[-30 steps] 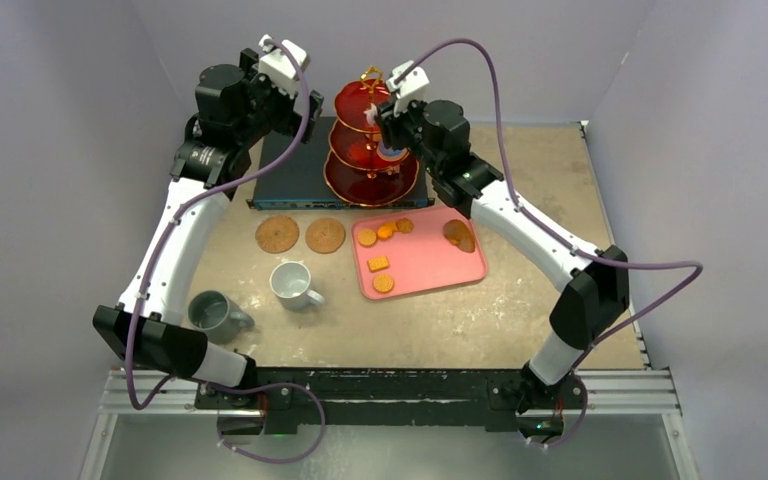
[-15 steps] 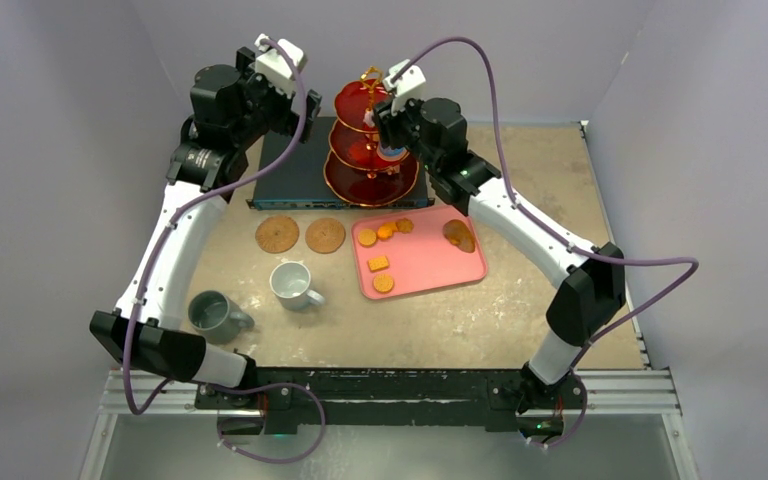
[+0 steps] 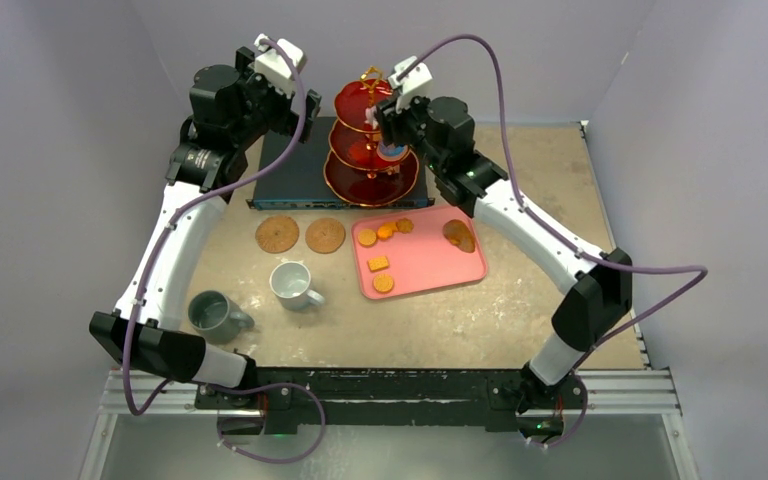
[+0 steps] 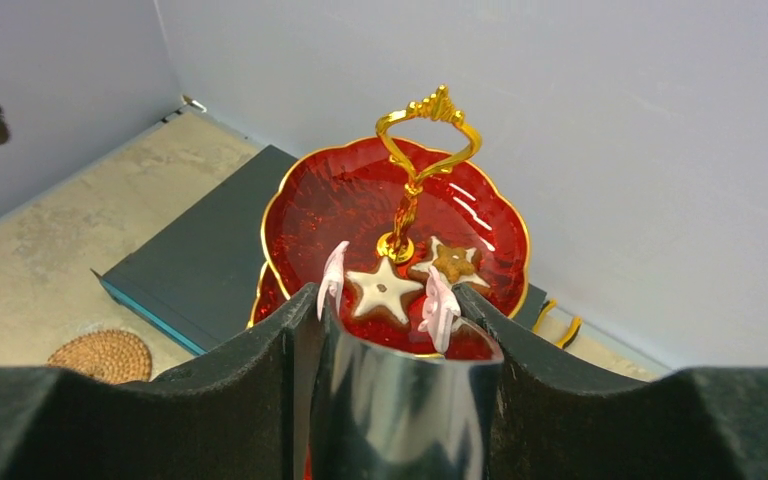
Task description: Serve the afternoon tea
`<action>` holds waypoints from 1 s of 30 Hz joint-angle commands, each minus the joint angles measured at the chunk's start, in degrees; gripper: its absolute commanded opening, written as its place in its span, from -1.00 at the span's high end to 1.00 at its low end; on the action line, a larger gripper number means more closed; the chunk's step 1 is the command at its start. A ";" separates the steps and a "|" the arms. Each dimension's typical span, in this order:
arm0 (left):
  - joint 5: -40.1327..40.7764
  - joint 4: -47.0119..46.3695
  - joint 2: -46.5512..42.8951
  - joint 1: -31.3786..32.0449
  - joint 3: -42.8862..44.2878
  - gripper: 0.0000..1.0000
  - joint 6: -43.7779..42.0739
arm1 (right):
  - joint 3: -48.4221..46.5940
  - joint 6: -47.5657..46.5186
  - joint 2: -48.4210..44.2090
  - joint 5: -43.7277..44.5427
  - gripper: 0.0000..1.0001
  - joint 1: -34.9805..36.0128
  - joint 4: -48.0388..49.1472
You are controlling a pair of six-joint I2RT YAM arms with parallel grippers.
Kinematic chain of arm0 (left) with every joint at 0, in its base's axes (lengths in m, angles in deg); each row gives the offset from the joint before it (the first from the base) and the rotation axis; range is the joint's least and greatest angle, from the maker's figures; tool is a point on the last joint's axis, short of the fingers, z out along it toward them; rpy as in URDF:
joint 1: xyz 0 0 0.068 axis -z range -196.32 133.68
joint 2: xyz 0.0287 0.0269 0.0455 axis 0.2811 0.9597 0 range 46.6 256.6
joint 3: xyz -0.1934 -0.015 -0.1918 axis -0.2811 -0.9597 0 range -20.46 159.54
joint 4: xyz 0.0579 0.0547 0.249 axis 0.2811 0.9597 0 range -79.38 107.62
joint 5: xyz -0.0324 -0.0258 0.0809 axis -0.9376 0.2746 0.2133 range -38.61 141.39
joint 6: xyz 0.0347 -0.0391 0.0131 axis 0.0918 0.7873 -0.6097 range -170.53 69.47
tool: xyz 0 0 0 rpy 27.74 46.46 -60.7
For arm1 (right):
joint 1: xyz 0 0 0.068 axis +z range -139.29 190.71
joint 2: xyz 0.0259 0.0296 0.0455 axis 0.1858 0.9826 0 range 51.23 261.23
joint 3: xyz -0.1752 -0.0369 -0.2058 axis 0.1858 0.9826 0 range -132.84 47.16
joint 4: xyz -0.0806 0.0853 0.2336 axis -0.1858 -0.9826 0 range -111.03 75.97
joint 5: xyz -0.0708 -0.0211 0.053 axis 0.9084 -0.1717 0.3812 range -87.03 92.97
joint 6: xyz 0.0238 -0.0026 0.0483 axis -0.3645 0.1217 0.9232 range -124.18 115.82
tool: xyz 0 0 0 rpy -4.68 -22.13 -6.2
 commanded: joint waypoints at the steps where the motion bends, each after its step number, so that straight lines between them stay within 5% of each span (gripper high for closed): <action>1: 0.15 -1.30 -1.93 -0.38 0.30 -0.99 0.07 | 1.41 -1.81 -6.59 0.52 0.00 -0.19 3.56; 16: 4.33 0.54 2.54 -1.67 -1.37 -0.99 1.41 | 27.06 4.68 -20.61 -6.12 -0.01 0.75 4.25; 30: 5.82 -1.01 4.00 -4.74 -7.07 -0.99 4.56 | 43.05 9.49 -17.63 -6.39 -0.04 6.11 15.32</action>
